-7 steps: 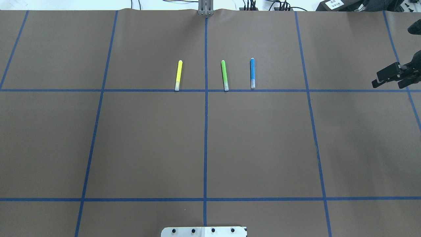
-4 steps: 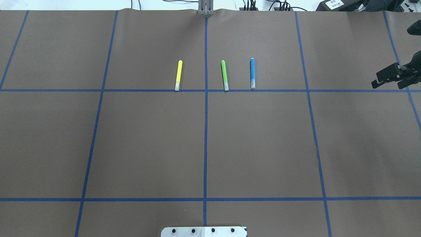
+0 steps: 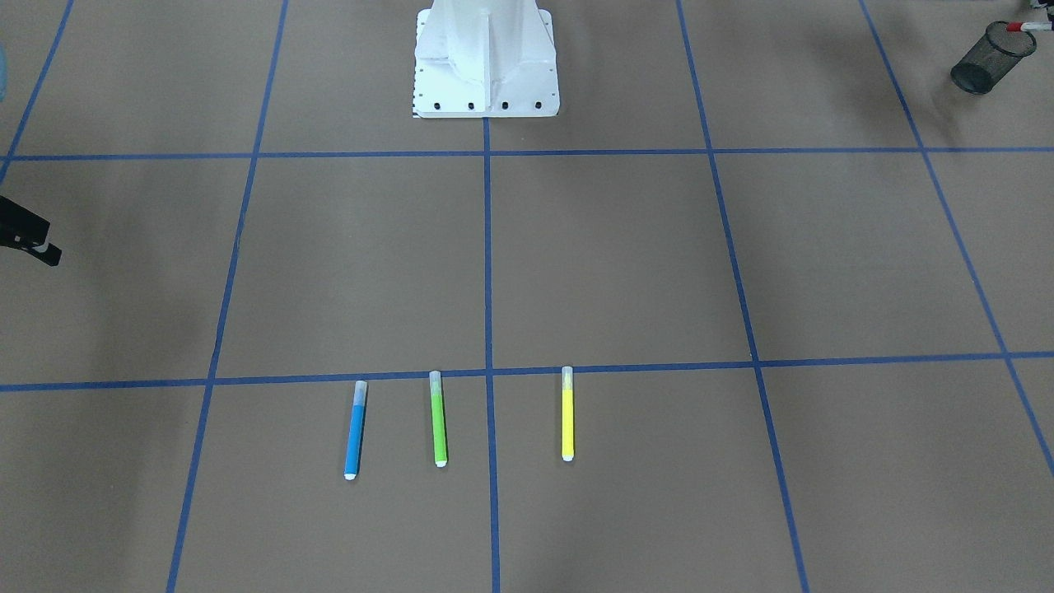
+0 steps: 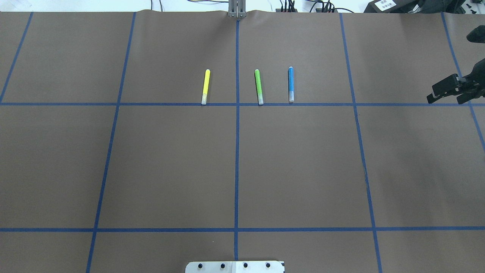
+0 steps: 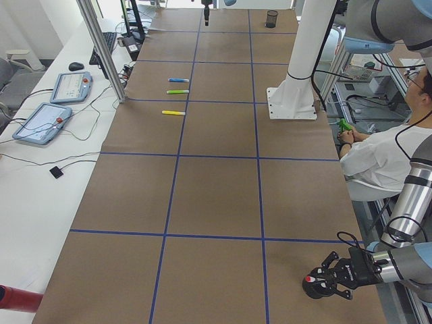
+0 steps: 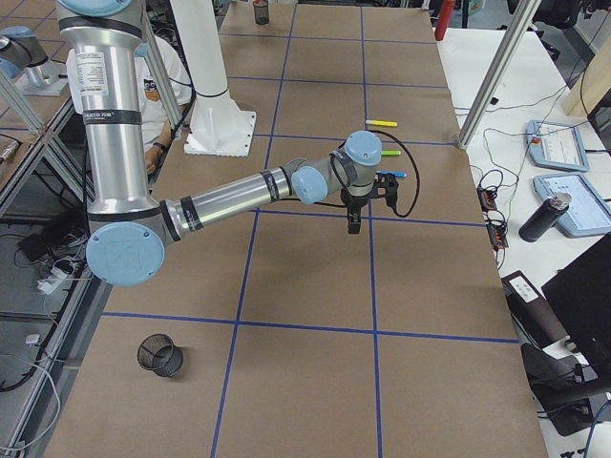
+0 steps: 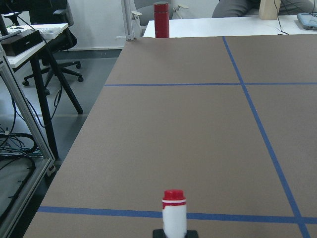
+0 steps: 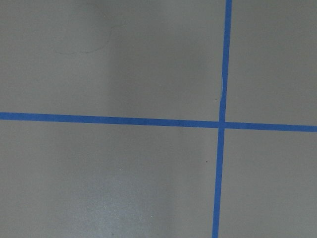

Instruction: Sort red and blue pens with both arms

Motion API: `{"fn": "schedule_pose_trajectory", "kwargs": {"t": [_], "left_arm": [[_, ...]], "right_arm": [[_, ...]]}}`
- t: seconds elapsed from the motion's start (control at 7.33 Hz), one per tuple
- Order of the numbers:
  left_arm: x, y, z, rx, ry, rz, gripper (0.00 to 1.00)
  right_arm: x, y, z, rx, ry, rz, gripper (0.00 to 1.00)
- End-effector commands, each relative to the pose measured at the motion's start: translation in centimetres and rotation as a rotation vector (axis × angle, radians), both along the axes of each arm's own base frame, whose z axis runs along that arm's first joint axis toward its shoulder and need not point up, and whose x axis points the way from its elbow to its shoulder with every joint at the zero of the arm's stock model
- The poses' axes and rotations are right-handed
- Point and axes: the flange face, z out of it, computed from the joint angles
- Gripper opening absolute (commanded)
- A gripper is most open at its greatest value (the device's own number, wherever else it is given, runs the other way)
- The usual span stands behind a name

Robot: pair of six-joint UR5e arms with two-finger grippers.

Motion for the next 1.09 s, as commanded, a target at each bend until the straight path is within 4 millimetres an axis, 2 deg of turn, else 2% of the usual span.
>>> {"fn": "schedule_pose_trajectory", "kwargs": {"t": [0.0, 0.68, 0.95], "left_arm": [[-0.01, -0.04, 0.25, -0.006, 0.002, 0.000, 0.00], [0.10, 0.28, 0.54, -0.015, 0.006, 0.001, 0.00], [0.12, 0.24, 0.50, -0.013, 0.008, 0.002, 0.03]], "right_arm": [[-0.26, 0.05, 0.09, -0.003, 0.001, -0.005, 1.00], [-0.49, 0.12, 0.32, -0.007, 0.003, -0.010, 1.00], [-0.50, 0.11, 0.39, -0.009, 0.003, -0.010, 1.00]]}}
